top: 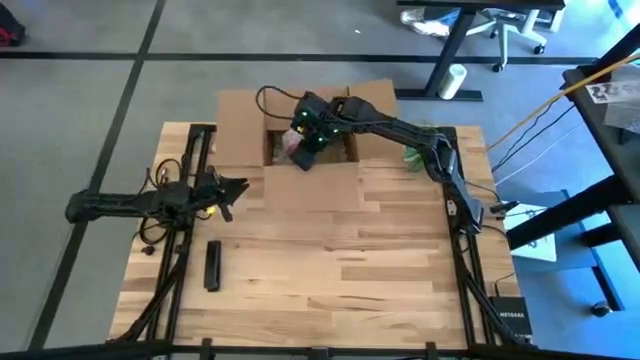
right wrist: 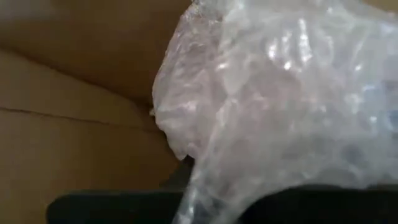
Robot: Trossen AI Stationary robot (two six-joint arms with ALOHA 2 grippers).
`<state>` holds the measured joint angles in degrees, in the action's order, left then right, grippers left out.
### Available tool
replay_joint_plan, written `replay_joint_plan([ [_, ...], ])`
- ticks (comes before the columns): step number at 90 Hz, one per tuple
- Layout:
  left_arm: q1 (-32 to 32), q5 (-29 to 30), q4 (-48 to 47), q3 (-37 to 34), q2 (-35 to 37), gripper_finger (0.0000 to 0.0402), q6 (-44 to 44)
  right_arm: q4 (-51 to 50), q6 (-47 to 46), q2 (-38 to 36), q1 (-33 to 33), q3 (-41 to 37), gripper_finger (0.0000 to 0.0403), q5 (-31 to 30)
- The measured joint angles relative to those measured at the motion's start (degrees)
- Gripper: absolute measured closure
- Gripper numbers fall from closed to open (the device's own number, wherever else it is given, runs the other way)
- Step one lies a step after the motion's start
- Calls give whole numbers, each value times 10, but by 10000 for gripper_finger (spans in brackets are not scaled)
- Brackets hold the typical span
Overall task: Wrap mug
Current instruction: Put the wrapped red mug into the cardboard box
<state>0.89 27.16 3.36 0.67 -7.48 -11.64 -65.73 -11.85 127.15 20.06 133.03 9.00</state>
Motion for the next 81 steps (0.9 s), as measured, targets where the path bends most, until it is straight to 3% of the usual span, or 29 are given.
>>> replay_joint_plan([
  [30,0,0,0,0,-9,328,-4,-47,-31,23,21,0,401,26],
  [47,0,0,-1,0,-9,328,-34,-15,-79,27,34,3,399,94],
  [81,-1,0,0,0,-10,328,-34,-97,-107,28,37,2,396,-2],
])
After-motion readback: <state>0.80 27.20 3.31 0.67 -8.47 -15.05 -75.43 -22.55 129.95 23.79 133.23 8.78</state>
